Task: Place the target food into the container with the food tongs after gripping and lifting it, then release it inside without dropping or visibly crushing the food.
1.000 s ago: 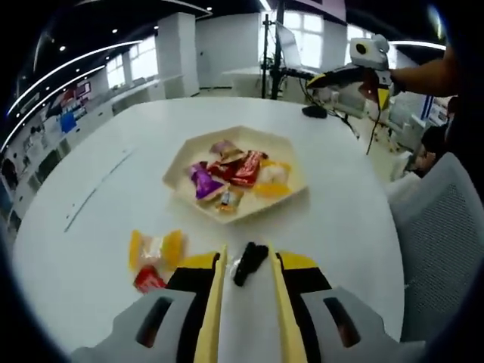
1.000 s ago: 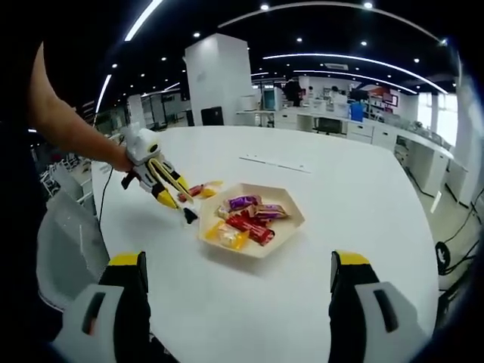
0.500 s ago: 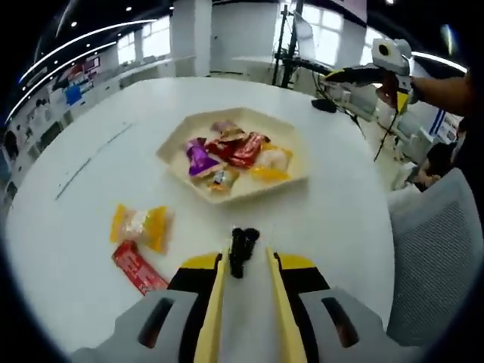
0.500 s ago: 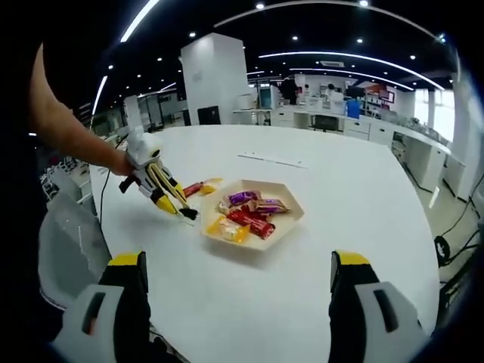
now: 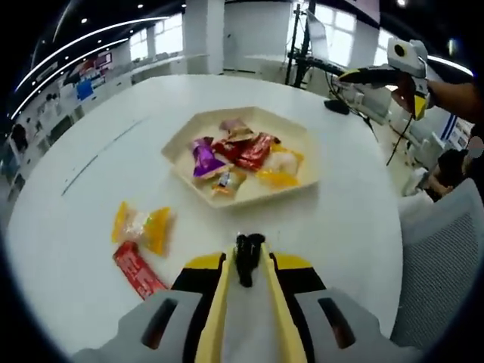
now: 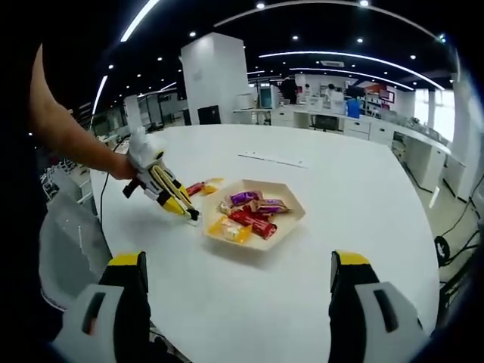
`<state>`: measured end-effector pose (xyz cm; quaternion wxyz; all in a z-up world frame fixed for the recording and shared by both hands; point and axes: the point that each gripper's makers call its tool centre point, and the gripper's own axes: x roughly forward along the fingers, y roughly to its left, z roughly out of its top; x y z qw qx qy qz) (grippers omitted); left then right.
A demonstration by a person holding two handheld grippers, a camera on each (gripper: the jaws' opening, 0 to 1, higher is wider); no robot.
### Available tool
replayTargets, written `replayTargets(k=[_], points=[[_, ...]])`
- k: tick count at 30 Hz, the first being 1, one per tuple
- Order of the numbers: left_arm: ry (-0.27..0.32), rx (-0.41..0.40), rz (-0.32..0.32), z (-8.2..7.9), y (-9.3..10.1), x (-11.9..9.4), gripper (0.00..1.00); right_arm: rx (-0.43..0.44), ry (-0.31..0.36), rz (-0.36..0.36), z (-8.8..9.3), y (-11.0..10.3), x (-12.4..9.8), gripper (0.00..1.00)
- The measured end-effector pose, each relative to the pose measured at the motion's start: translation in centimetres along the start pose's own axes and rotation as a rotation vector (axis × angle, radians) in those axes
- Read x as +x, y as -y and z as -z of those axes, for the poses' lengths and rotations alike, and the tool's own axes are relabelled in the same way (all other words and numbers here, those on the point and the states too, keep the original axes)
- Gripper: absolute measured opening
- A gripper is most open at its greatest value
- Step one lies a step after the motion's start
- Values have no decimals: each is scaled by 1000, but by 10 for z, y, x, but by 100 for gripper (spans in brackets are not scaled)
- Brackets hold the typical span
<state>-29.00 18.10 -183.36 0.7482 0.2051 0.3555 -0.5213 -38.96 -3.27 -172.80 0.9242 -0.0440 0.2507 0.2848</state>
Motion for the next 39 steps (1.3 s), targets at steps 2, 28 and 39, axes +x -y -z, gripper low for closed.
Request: replayTargets(k=[2, 28, 39], points=[[-21, 56, -24, -1, -1, 0, 16, 1, -2, 0, 1, 0, 0, 100], [-57, 9, 36, 3, 6, -24, 16, -8, -2, -4, -2, -3, 4, 100], [-51, 19, 43, -27, -15, -50, 16, -13, 7, -7, -5, 0, 5, 100]])
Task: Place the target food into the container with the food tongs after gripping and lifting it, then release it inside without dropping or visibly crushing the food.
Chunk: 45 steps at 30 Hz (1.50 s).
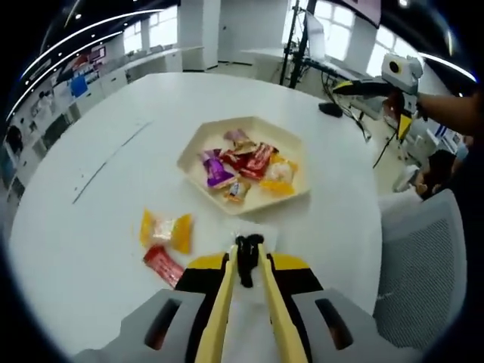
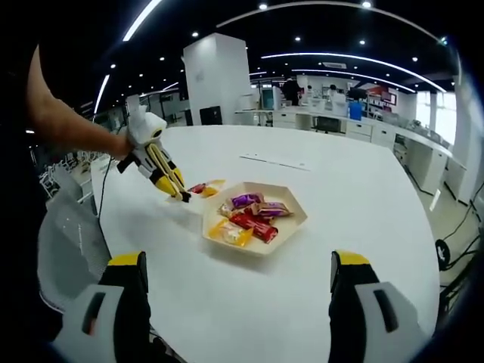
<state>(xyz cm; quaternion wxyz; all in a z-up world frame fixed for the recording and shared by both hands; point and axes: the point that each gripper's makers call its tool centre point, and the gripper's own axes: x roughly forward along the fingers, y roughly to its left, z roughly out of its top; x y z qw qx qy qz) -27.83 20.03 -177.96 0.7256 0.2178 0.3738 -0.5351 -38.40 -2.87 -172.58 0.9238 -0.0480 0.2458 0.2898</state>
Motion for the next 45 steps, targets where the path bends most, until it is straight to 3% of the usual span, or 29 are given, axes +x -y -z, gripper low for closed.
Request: replayTargets(k=[4, 18, 23, 38, 45], points=[[2, 4, 34, -13, -6, -12, 16, 0, 6, 0, -2, 1, 1, 100], [10, 74, 42, -52, -27, -41, 16, -12, 22, 8, -7, 4, 0, 100], [12, 81, 52, -57, -26, -43, 16, 11, 4, 8, -3, 5, 0, 100], [14, 87, 62, -62, -25, -46, 16, -19, 43, -3, -10, 3, 3, 100], [11, 95, 69, -63, -23, -44, 15, 21, 59, -5, -6, 6, 5, 100]])
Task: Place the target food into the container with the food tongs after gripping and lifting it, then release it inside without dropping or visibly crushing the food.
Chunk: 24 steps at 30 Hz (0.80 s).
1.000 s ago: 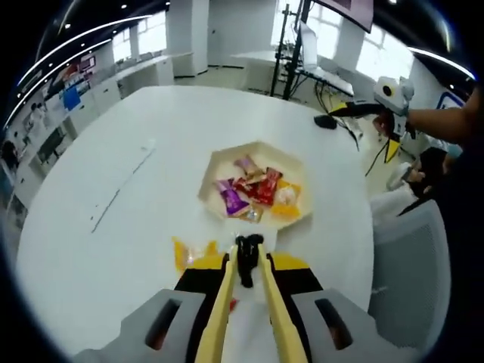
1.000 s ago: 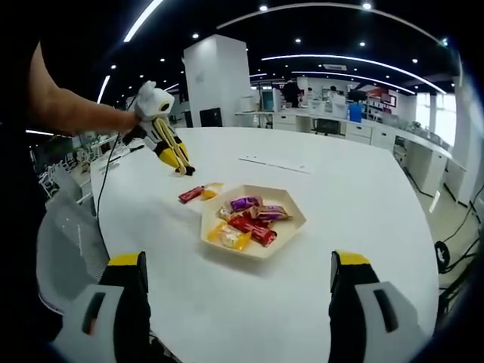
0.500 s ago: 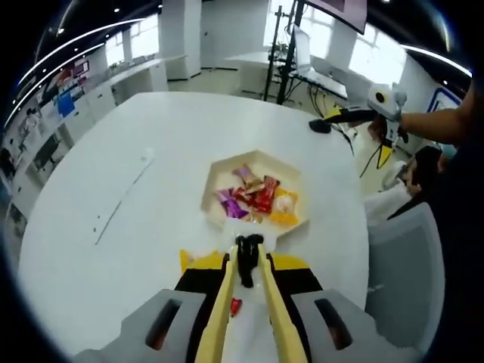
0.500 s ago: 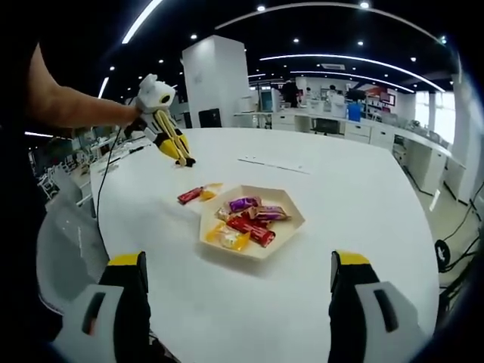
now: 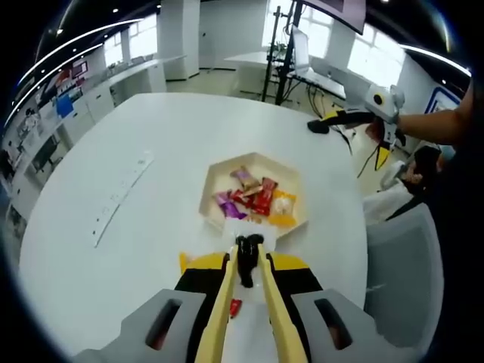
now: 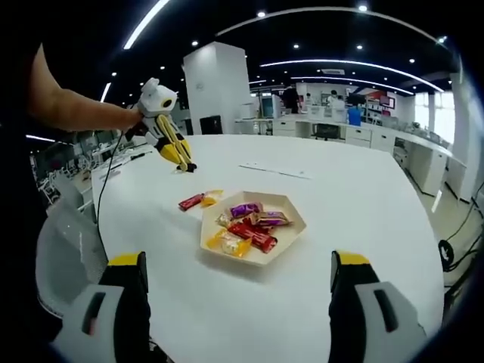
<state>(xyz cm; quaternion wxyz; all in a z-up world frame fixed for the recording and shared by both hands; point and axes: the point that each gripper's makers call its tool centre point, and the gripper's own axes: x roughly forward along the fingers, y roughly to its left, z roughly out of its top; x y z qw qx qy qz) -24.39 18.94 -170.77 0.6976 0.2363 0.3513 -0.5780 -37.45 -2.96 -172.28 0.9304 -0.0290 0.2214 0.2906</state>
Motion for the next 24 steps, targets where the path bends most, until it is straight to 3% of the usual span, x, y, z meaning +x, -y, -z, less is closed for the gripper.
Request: replayTargets(k=[7, 19, 24], points=[[10, 0, -2, -11, 1, 8, 15, 36, -2, -1, 0, 0, 1, 99], [17, 12, 5, -31, 5, 26, 16, -5, -26, 5, 9, 5, 1, 93], [13, 19, 12, -38, 10, 34, 16, 28, 1, 16, 6, 10, 2, 99]])
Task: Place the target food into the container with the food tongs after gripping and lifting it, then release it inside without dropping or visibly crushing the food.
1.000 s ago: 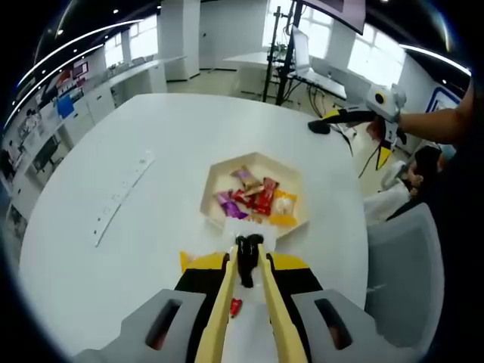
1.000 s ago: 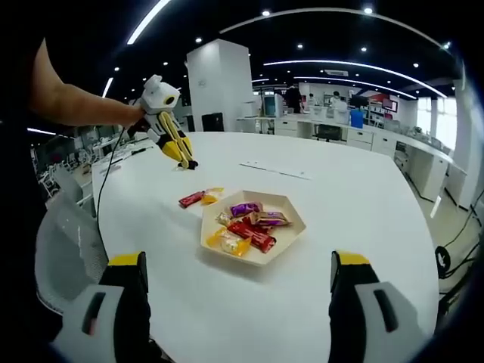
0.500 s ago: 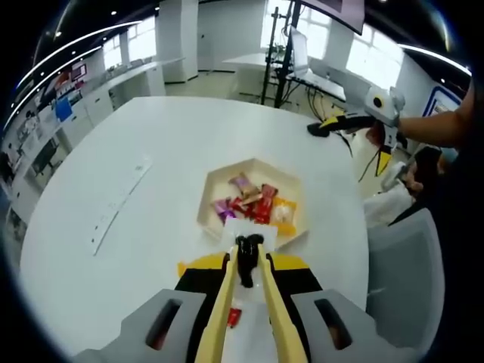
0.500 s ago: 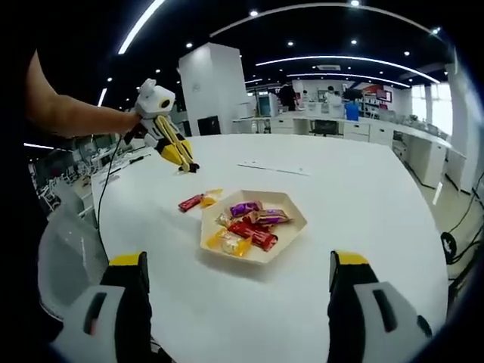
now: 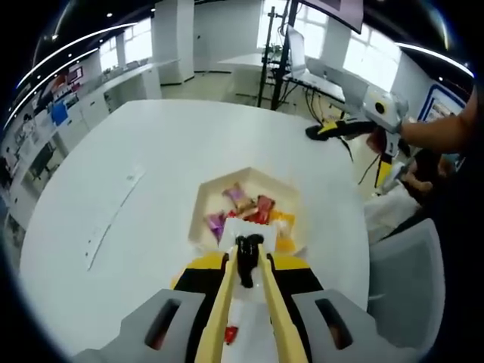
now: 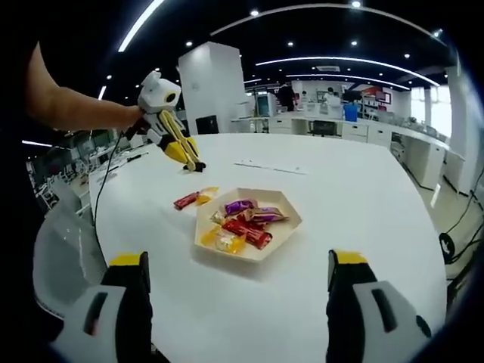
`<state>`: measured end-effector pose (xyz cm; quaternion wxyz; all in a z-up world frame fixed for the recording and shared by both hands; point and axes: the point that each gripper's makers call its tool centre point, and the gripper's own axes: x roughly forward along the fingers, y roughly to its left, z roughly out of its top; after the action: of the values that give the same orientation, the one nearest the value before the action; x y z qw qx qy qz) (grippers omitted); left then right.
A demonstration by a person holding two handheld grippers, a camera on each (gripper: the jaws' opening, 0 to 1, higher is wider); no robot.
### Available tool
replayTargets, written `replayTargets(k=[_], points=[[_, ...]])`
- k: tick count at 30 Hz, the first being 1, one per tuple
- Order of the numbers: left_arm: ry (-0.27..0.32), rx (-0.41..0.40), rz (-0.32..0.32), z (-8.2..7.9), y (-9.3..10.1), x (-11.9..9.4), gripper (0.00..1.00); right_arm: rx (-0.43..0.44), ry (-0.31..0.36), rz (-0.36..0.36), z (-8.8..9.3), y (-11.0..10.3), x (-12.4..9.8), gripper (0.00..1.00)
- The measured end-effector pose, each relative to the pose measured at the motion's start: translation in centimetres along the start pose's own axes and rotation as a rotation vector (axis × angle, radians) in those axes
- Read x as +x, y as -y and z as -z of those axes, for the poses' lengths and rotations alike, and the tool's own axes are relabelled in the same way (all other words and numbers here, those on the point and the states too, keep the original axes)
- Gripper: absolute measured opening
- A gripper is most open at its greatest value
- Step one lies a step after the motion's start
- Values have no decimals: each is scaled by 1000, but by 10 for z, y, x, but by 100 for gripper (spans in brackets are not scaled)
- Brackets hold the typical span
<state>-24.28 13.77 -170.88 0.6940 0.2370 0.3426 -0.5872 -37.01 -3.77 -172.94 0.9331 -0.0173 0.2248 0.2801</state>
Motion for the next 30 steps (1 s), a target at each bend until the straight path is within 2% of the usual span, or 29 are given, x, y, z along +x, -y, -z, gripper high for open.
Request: replayTargets(k=[12, 22, 30], points=[[17, 13, 26, -26, 15, 27, 17, 39, 16, 29, -1, 10, -6, 100], [35, 35, 15, -48, 22, 41, 16, 58, 17, 42, 3, 11, -11, 100], [44, 44, 30, -54, 29, 47, 17, 33, 15, 48, 2, 13, -11, 100]])
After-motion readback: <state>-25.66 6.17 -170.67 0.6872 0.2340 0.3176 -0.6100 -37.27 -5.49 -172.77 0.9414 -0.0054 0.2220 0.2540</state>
